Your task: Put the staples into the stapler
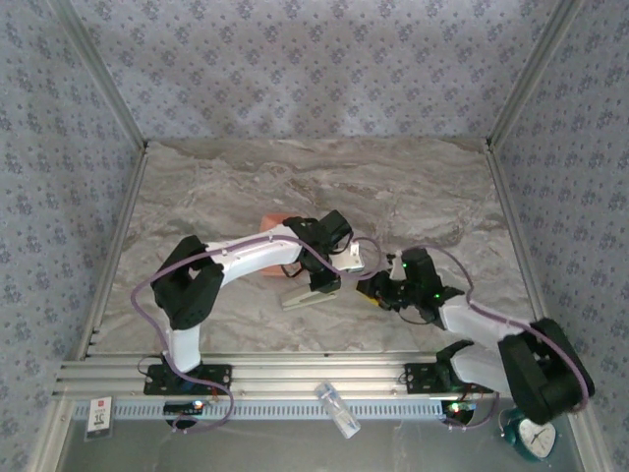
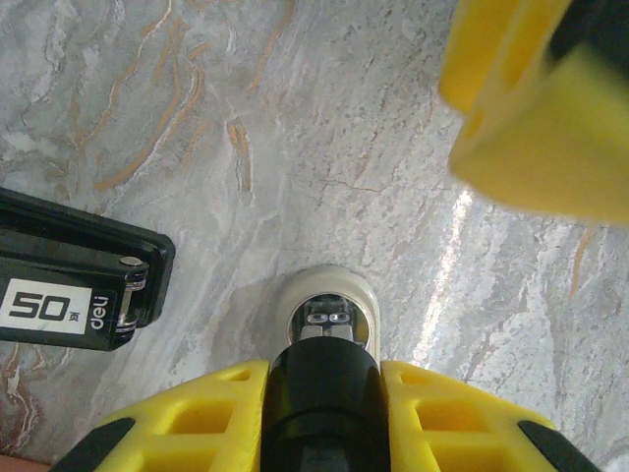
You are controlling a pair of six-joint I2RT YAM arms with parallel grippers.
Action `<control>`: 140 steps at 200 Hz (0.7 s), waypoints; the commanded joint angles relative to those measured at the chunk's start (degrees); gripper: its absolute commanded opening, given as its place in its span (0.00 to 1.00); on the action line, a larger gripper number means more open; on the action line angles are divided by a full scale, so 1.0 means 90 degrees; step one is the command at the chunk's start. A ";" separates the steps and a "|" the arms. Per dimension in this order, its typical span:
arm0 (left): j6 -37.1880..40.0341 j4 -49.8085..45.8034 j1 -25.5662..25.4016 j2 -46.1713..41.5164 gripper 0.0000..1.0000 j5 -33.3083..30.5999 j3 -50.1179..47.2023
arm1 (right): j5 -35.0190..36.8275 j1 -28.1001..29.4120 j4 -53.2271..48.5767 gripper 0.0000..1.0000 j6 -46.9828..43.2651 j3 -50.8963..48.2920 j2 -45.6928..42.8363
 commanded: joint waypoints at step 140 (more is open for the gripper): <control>-0.1687 0.0743 0.0015 -0.2115 0.65 -0.0666 -0.1242 | 0.0433 0.0563 -0.3015 0.53 -0.1338 0.2182 0.0456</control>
